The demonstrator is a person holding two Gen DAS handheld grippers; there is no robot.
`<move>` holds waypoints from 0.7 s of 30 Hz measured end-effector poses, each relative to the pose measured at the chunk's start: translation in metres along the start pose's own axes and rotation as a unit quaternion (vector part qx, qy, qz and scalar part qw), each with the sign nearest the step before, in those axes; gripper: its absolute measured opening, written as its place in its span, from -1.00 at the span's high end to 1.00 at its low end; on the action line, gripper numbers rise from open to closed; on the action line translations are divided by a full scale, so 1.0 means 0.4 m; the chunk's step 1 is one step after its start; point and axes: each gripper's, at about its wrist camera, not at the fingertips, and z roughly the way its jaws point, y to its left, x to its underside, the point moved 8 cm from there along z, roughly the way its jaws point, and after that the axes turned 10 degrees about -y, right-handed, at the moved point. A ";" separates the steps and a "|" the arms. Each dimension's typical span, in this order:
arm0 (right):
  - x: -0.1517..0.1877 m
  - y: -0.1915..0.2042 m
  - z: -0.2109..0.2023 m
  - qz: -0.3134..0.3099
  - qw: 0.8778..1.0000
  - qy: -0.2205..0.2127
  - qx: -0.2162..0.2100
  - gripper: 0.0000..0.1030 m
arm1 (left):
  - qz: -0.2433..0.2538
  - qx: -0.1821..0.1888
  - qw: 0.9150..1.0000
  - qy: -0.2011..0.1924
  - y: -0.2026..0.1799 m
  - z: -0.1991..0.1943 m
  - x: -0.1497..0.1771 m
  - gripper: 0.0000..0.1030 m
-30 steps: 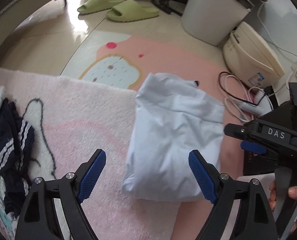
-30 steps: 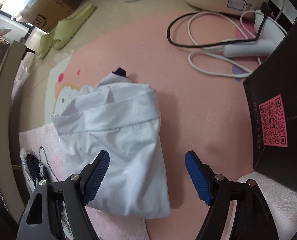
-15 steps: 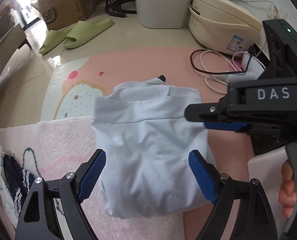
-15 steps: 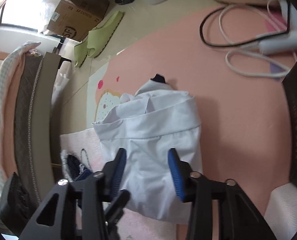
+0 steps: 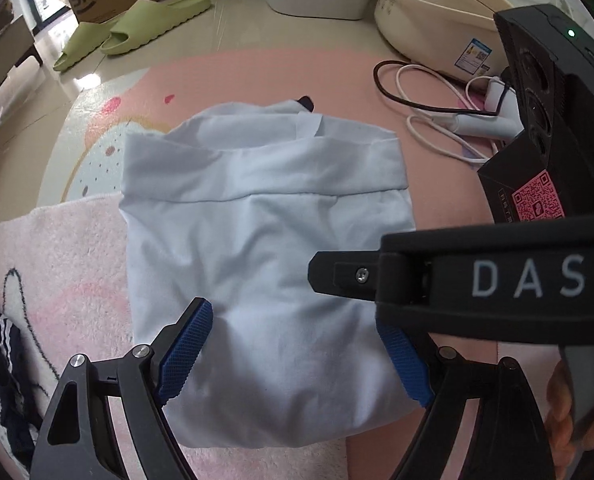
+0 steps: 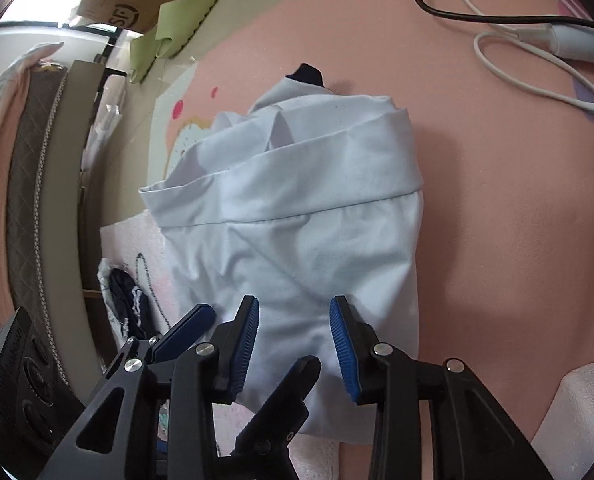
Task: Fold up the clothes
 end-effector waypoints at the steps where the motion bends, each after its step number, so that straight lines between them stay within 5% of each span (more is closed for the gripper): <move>1: 0.000 -0.002 0.001 -0.003 1.000 0.001 0.003 0.30 | 0.000 0.000 1.000 0.000 0.001 0.003 0.003 -0.63; 11: 0.006 -0.021 -0.005 -0.044 0.995 0.004 0.084 0.30 | 0.003 -0.038 0.999 0.004 0.043 -0.048 0.042 -0.63; 16: -0.018 -0.056 -0.047 -0.068 0.982 -0.021 0.175 0.28 | -0.032 -0.074 0.997 0.011 0.122 -0.075 0.051 -0.63; 21: -0.024 -0.035 -0.068 -0.063 0.986 -0.027 0.155 -0.02 | -0.053 -0.094 0.994 0.008 0.176 -0.107 0.054 -0.63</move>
